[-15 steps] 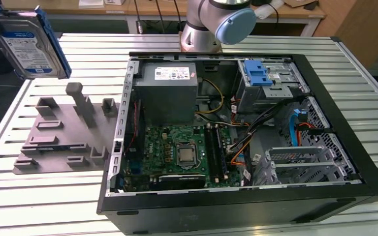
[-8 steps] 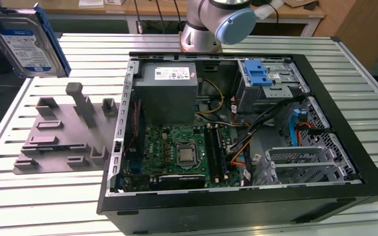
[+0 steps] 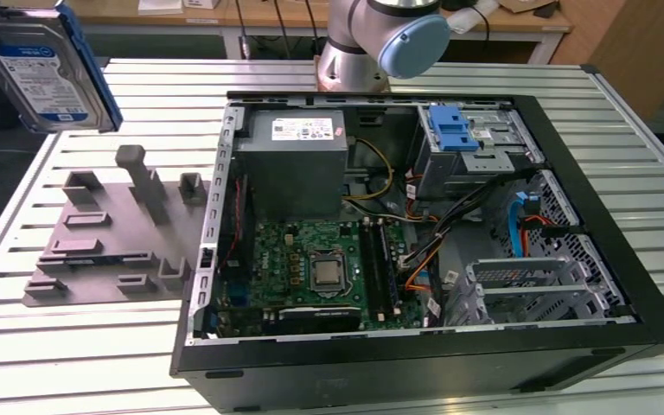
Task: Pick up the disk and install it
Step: 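Pick up the disk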
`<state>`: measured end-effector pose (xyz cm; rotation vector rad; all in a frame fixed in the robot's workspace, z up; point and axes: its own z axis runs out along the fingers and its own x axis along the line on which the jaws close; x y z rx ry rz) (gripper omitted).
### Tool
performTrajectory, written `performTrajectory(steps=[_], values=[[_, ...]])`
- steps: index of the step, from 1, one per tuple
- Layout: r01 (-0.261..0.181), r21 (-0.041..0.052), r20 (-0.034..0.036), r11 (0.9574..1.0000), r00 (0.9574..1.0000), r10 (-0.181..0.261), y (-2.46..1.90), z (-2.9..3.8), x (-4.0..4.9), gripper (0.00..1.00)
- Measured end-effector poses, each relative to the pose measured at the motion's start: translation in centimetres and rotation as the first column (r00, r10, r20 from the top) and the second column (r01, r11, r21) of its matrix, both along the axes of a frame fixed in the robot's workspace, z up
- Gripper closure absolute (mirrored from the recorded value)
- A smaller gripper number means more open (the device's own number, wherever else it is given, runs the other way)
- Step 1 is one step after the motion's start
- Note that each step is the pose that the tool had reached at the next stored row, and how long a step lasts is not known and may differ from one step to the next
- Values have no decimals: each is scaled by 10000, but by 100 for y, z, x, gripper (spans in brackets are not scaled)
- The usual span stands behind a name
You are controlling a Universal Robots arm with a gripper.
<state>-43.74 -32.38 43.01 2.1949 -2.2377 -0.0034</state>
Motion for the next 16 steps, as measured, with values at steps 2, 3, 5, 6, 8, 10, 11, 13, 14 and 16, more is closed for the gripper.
performTrajectory(steps=[2,3,5,6,8,10,11,13,14,16], values=[[0,0,-1,10000,10000,0,0,26,0,64],[0,0,0,10000,10000,0,0,38,0,64],[0,0,1,10000,10000,0,0,61,0,64],[0,0,0,10000,10000,0,0,74,0,64],[0,0,0,10000,10000,0,0,93,0,64],[0,0,0,10000,10000,0,0,111,0,64],[0,0,1,10000,10000,0,0,118,0,64],[-1,-1,-1,10000,10000,1,0,135,0,64],[0,0,0,10000,10000,0,1,145,0,64],[0,0,0,10000,10000,0,0,165,0,64]])
